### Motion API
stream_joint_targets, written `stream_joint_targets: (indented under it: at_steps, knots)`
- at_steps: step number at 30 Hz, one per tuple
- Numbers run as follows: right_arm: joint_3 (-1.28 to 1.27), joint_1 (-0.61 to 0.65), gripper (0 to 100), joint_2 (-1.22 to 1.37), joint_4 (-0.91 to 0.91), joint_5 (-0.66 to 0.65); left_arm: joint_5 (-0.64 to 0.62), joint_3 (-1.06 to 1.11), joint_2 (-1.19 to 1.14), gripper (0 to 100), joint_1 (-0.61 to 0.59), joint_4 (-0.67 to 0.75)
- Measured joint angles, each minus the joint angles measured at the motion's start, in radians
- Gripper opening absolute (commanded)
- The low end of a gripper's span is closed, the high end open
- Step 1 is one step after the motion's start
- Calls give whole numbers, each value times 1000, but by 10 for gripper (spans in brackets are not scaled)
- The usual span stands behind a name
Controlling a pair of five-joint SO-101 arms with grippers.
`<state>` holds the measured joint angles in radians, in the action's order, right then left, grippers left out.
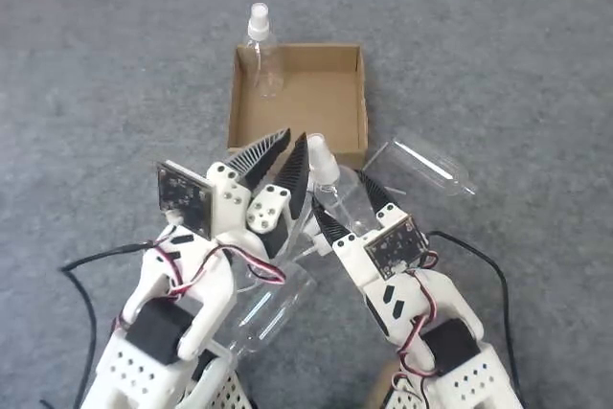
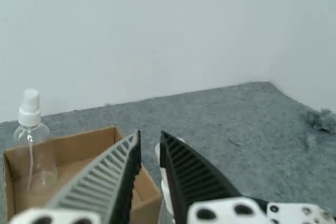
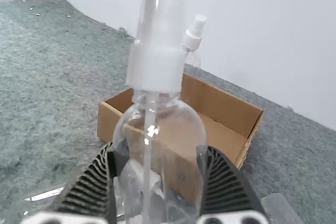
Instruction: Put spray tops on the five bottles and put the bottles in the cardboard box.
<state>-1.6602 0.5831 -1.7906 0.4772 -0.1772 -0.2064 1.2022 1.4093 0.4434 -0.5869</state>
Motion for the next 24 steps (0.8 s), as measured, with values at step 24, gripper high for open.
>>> stream_joint_targets:
  at_steps: [24]
  knots:
    - [0,-77,7,2,0,-2,71,-21,0,55,5,-74]
